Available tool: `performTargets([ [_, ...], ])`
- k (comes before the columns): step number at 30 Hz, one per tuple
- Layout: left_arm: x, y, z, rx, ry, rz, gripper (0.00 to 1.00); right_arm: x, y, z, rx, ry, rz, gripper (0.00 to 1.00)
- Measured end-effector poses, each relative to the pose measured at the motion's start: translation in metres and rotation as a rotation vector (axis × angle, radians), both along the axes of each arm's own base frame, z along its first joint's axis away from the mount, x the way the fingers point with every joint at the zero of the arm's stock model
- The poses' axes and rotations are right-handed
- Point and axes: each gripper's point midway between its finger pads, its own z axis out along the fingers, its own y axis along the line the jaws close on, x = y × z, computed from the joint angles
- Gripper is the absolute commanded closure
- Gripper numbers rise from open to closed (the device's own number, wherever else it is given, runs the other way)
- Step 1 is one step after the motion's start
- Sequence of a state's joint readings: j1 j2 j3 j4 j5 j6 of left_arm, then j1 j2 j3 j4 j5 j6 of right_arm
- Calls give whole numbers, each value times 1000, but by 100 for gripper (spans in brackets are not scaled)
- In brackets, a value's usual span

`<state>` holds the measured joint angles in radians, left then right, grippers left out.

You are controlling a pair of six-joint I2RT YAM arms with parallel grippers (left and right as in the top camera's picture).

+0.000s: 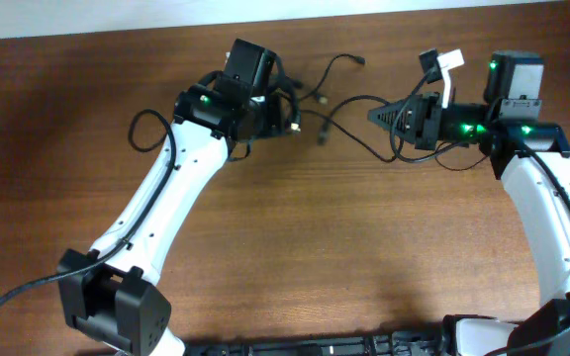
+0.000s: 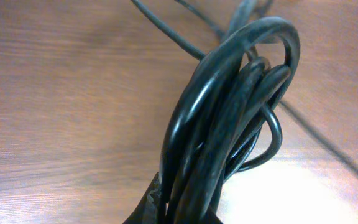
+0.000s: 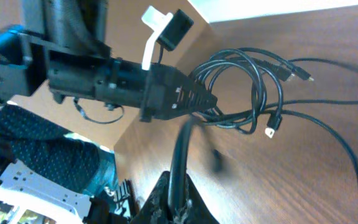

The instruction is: Untangle cables

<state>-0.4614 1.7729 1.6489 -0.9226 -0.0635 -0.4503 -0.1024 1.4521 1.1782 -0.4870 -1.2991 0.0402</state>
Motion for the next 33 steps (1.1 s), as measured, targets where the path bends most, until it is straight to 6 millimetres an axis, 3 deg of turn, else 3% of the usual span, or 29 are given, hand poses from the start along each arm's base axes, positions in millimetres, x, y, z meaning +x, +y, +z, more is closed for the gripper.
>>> performTargets([
  [1,3,7,1,27,-14,21,100,-1,1,3,10,-20,14,95],
  [2,7,17,2,77,-38,53,100,-2,2,5,14,-32,23,83],
  [4,16,23,7,108,-86,84,100,-4,1,1,7,7,15,46],
  [6,27,19,15,78,-136,90,100,-7,1,-14,-33,116,-24,20],
  [8,33,13,17,-11,-129,67,100,-12,5,-40,-139,220,-71,11],
  [12,34,21,23,-286,-35,-84,100,-11,10,-70,-323,255,-131,10],
  [14,13,23,31,-440,26,-268,100,-7,11,-73,-354,235,-144,10],
  [17,-29,15,35,-525,93,-503,100,-6,24,-64,-327,178,-106,10],
  [19,-57,4,36,-536,112,-661,100,-2,38,-50,-286,93,-62,11],
  [25,-87,-35,37,-501,68,-922,99,-2,57,-41,-270,16,-17,11],
  [26,-91,-38,33,-473,77,-940,99,0,56,-40,-275,2,-25,15],
  [27,-95,-42,28,-430,89,-958,99,6,55,-37,-281,-32,-42,32],
  [28,-98,-45,23,-391,96,-977,100,9,55,-36,-285,-44,-49,38],
  [33,-97,-46,14,-302,92,-995,99,-11,59,-52,-324,30,5,39],
])
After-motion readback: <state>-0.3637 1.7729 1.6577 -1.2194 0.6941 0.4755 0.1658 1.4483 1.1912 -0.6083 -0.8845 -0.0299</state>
